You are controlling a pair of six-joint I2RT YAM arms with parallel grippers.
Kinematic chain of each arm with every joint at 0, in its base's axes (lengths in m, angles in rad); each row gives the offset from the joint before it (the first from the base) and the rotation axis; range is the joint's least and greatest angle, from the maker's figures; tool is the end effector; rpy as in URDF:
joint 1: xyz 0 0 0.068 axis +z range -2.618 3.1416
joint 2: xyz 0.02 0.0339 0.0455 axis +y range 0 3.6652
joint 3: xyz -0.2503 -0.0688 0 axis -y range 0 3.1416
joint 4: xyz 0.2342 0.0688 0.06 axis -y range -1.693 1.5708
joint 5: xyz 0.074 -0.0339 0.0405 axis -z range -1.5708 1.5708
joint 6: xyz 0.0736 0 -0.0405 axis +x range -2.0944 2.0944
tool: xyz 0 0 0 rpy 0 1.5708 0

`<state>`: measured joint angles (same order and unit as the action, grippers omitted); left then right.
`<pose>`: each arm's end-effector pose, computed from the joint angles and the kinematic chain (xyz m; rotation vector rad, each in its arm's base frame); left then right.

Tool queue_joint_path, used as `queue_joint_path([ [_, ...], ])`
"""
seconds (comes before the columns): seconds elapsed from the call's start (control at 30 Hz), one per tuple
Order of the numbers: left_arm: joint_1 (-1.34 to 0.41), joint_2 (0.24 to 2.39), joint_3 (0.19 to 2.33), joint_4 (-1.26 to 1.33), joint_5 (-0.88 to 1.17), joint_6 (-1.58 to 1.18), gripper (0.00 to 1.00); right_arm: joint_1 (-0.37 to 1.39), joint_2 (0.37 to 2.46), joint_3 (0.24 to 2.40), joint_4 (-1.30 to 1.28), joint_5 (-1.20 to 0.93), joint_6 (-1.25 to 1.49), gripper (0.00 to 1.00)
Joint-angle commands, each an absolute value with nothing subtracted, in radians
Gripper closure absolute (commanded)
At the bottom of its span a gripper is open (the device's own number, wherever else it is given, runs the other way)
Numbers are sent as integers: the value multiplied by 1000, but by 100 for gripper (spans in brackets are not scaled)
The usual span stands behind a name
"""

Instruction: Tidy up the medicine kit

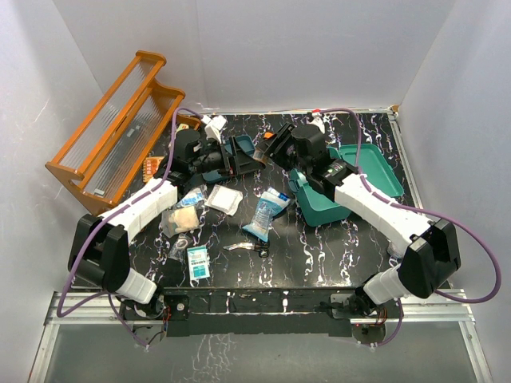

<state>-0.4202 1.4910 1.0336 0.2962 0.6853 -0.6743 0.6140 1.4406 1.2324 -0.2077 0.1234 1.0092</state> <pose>0.3151 -0.1918 0.2924 0.3180 1.8807 -1.3638 0.3024 0.2021 0.3126 0.4959 2.0458 0.9046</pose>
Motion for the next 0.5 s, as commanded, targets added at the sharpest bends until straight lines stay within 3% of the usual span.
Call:
queue_joint_path([
  [0.0, -430, 1492, 1048, 429, 697, -728, 23, 612, 1424, 1251, -117, 79, 1055, 56],
  [0.1, -441, 1498, 1046, 423, 667, -710, 27, 612, 1434, 1254, -106, 57, 1057, 55],
  [0.33, -452, 1499, 1045, 388, 642, -639, 53, 611, 1435, 1251, -92, 33, 1052, 45],
  [0.47, -453, 1476, 1032, 387, 673, -553, 58, 602, 1431, 1234, -86, -1, 1040, 40],
])
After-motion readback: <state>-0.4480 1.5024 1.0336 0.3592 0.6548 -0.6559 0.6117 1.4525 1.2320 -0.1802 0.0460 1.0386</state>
